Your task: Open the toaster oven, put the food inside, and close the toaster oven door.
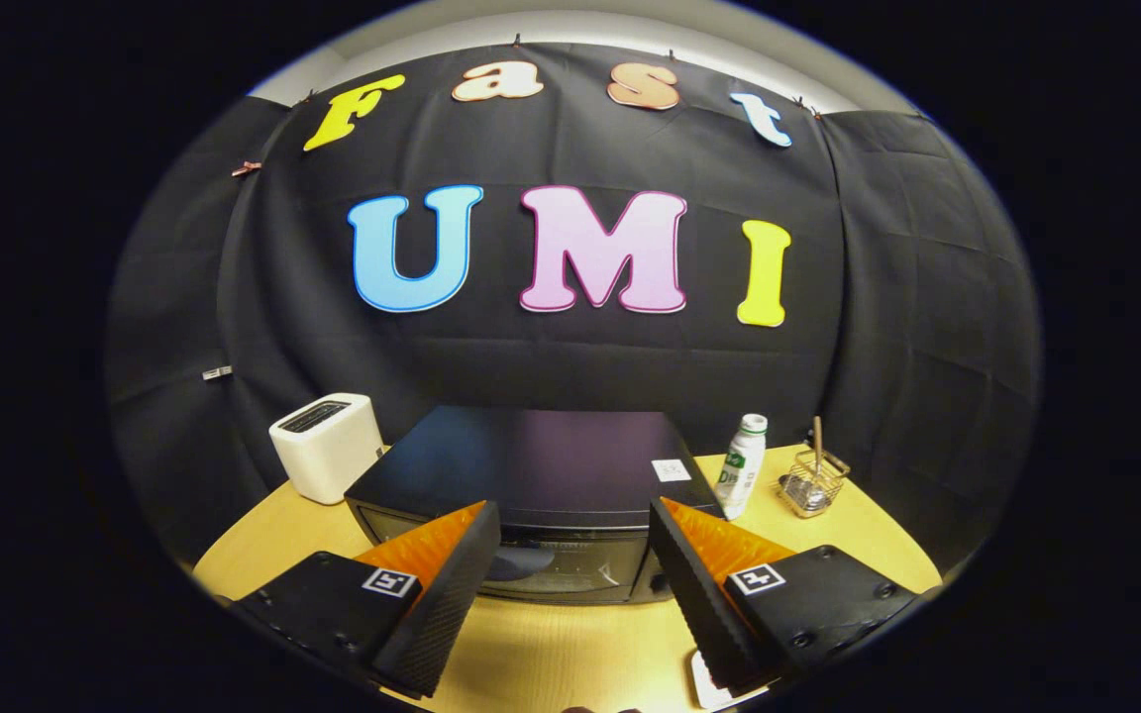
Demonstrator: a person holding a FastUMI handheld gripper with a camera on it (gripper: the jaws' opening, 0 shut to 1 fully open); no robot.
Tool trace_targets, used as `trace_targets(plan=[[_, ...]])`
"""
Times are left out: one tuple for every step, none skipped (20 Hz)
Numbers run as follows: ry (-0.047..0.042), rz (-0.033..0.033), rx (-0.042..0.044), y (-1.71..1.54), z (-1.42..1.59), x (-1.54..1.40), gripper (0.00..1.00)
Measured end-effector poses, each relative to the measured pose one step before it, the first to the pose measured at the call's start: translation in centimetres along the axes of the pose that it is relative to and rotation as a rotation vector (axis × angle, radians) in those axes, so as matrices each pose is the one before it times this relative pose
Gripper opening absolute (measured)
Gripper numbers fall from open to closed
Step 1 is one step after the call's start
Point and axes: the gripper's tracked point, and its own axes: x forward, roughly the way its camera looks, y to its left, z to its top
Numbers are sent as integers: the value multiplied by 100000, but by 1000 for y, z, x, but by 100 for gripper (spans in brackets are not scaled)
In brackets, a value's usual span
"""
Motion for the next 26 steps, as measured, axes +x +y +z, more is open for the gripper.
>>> trace_targets(plan=[[2169, -164, 1543, 557, -582, 848, 98], [1896, -510, 1432, 278, -628, 564, 98], [1689, -539, 1473, 311, -443, 701, 98], [1304, -574, 948, 275, -302, 695, 98], [948, -381, 138, 346, -285, 585, 98], [578, 13, -526, 431, -266, 471, 98], [546, 94, -1051, 271, -229, 400, 98], [849, 27, -1346, 246, -491, 329, 98], [925, -38, -1211, 117, -425, 426, 98], [956, -339, -909, 0, -681, 304, 99], [1230, -207, -594, 123, -498, 276, 98], [2175, -331, 166, 111, -559, 140, 98], [-2103, -846, 1012, -157, 316, 33, 98], [330, -89, -440, 185, -270, 28, 99], [137, 212, -428, 85, 47, -110, 99], [1313, 2133, 1117, 550, -120, -122, 100], [4514, 882, 1761, 260, -951, -609, 100], [-1050, 605, 531, -9, 178, -154, 100], [1868, 240, -1442, -29, -570, -322, 100], [-1249, 70, -1108, -120, 16, -335, 100], [222, 26, -189, -73, -447, -310, 100], [351, 14, 237, 73, -469, -793, 99], [-132, 266, -432, 66, -394, -550, 100], [502, 397, -686, -15, -683, -431, 99], [-453, 460, -562, -90, -556, -548, 99], [365, 497, -504, 23, -872, -724, 99]])
